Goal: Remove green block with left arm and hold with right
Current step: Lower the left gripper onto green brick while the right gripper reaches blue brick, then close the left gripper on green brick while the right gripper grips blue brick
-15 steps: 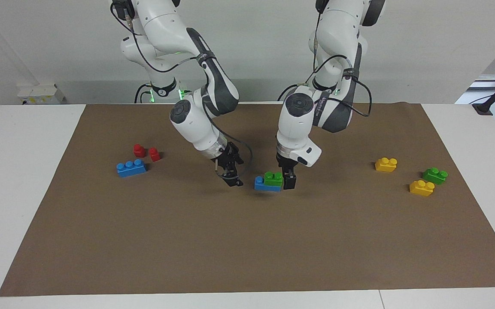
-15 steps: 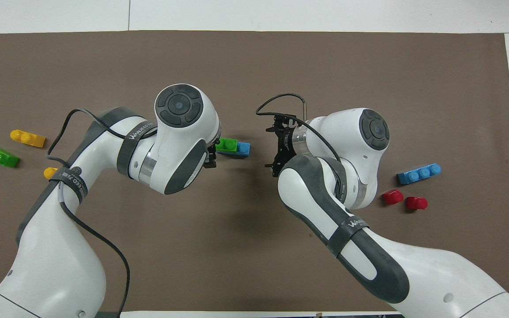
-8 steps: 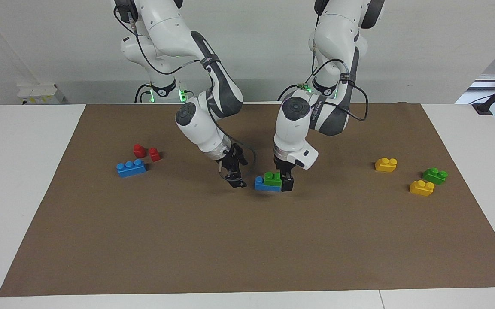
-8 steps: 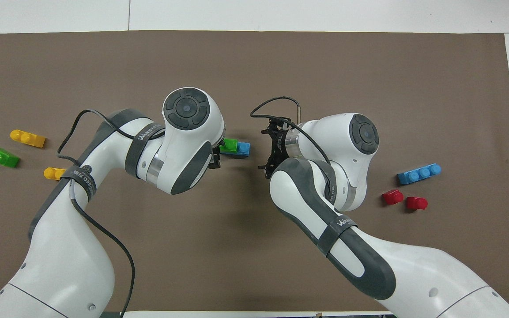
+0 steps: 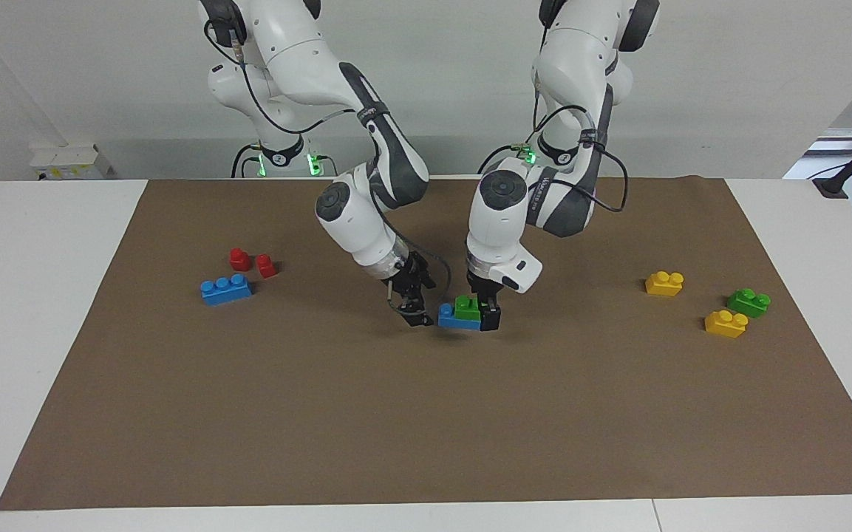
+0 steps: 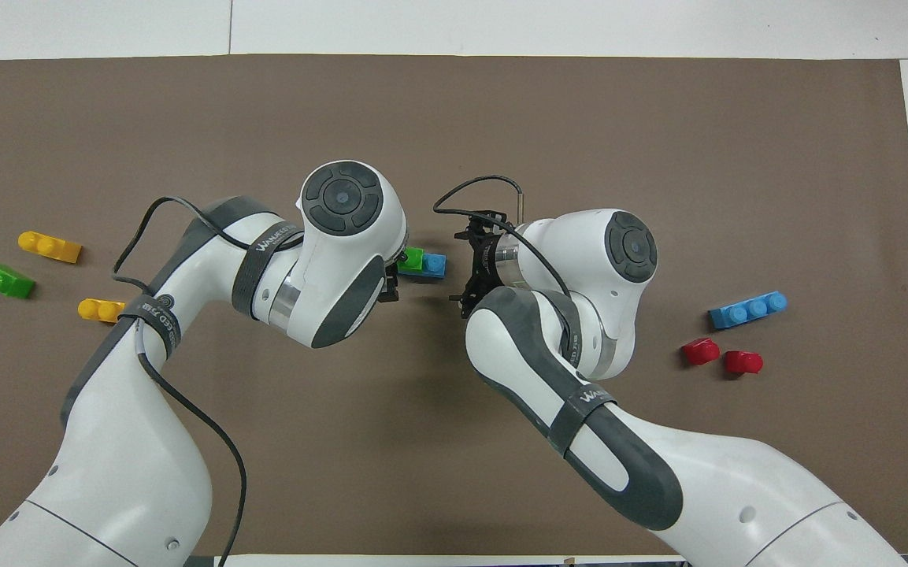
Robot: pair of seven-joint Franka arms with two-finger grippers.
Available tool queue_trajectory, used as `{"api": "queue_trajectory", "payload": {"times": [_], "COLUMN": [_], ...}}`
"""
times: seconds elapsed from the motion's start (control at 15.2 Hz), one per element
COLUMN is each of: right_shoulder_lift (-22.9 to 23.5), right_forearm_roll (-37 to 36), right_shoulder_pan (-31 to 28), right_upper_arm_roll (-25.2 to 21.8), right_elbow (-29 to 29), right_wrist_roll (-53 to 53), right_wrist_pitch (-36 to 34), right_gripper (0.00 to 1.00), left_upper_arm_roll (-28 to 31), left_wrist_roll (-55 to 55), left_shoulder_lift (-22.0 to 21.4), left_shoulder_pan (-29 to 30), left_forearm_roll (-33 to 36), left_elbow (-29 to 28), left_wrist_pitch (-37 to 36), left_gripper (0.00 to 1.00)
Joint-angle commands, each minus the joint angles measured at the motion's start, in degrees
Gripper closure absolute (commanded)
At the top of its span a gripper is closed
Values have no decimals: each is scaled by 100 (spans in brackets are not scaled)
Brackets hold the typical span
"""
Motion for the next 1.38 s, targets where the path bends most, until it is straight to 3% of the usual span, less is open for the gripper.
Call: {"api": "queue_trajectory", "payload": {"times": [0.0,1.18,1.25,1.31], "right_shoulder_lift": [181,612,612,612], "right_forearm_roll": [123,290,298,298], "right_shoulder_pan": [74,374,374,374], "right_upper_arm_roll": [-8,10,10,10], "right_elbow": [114,255,238,237], "right_wrist_roll": [45,-25,-25,-25], "right_wrist_pitch": [205,707,707,707], "right_gripper": [3,3,9,24], "left_upper_arm_roll": [90,90,90,90], "left_wrist_roll": [-128,-128,-128,-128], "left_shoulder_lift": [44,44,44,44], "left_shoulder_pan": [-95,-87,-87,-78], "left_forearm_roll": [114,158,158,158], "left_elbow": [36,27,27,27], "left_wrist_pitch": [66,84,84,93], "left_gripper": [0,0,0,0]}}
